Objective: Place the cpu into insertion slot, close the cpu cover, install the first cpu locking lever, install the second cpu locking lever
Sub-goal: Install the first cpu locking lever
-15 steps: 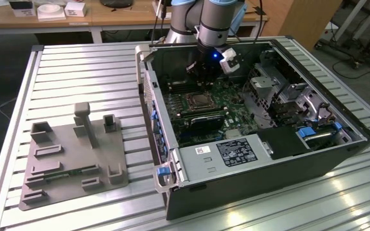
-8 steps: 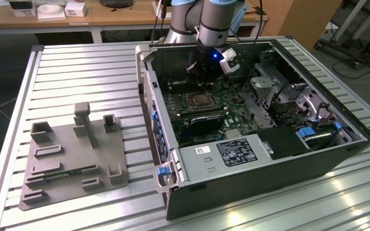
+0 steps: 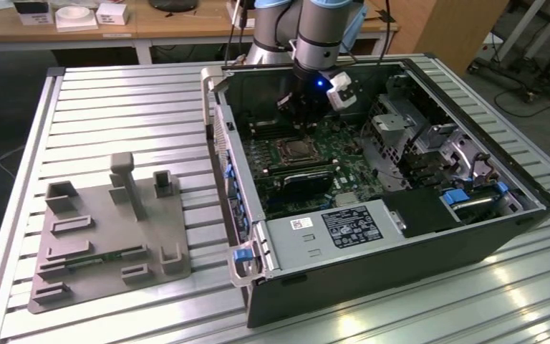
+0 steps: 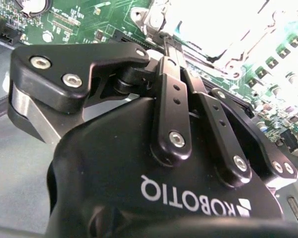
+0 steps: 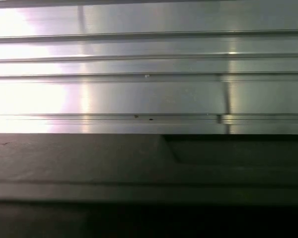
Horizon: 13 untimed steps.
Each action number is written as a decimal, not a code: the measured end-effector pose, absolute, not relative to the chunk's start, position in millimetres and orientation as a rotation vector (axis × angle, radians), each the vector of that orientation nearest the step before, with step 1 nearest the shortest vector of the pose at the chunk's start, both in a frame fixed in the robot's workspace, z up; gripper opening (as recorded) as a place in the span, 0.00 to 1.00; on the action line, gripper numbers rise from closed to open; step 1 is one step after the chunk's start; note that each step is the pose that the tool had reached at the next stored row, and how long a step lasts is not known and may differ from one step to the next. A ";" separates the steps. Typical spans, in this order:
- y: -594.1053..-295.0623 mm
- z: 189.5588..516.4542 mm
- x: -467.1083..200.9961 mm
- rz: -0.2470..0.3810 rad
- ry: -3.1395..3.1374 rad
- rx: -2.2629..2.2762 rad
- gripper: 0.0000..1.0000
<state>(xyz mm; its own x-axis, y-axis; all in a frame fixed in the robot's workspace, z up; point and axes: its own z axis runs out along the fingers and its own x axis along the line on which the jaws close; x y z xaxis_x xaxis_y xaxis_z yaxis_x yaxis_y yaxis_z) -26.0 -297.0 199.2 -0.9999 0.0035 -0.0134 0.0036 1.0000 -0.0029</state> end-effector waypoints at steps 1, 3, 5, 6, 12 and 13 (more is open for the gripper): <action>-297.1 198.9 -26.0 -0.006 3.128 0.006 0.10; -297.2 197.2 -26.0 -0.009 3.128 0.005 0.10; -297.2 194.3 -26.1 -0.009 3.129 0.006 0.10; -297.3 194.1 -26.2 -0.010 3.129 0.006 0.10; -296.6 196.9 -26.0 -0.005 3.127 0.006 0.10; -296.3 198.2 -25.8 -0.002 3.127 0.006 0.10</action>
<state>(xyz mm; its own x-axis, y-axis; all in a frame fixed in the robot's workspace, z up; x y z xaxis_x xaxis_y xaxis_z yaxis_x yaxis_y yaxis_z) -25.8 -296.3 198.2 -0.9999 0.0036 -0.0149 0.0037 1.0000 -0.0014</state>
